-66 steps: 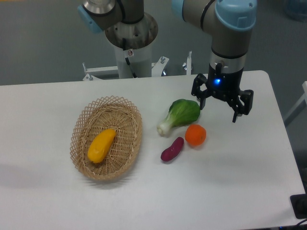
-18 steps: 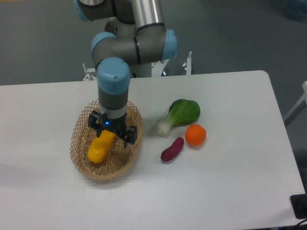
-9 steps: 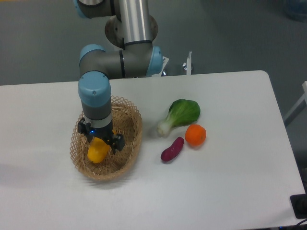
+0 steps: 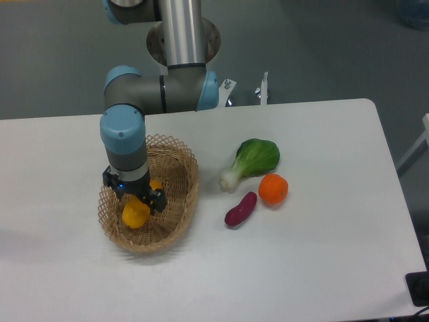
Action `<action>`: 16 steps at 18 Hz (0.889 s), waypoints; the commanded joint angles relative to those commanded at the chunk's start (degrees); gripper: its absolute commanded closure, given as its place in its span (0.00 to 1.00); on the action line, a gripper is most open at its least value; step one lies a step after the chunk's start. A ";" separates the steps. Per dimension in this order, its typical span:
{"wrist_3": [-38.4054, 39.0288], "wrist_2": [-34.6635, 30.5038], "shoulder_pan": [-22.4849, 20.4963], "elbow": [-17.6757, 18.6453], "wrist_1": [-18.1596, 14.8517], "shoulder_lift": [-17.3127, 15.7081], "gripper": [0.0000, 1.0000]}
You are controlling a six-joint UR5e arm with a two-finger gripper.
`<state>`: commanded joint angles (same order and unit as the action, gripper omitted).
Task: Pick up the mango from the basket
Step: 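Close the gripper on the yellow mango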
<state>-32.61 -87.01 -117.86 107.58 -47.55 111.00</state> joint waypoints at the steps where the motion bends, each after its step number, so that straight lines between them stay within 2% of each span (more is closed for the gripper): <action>1: 0.17 0.00 0.09 0.00 0.09 0.09 0.00; 6: 0.26 -0.26 0.09 -0.09 0.00 0.88 0.00; 7: 0.35 -0.26 0.09 -0.17 0.00 0.88 0.04; 13: 2.37 -1.14 0.09 -0.26 0.88 1.14 0.43; 16: 2.29 -1.40 0.09 -0.26 0.97 1.06 0.46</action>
<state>-30.32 -88.42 -117.77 107.31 -46.58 112.06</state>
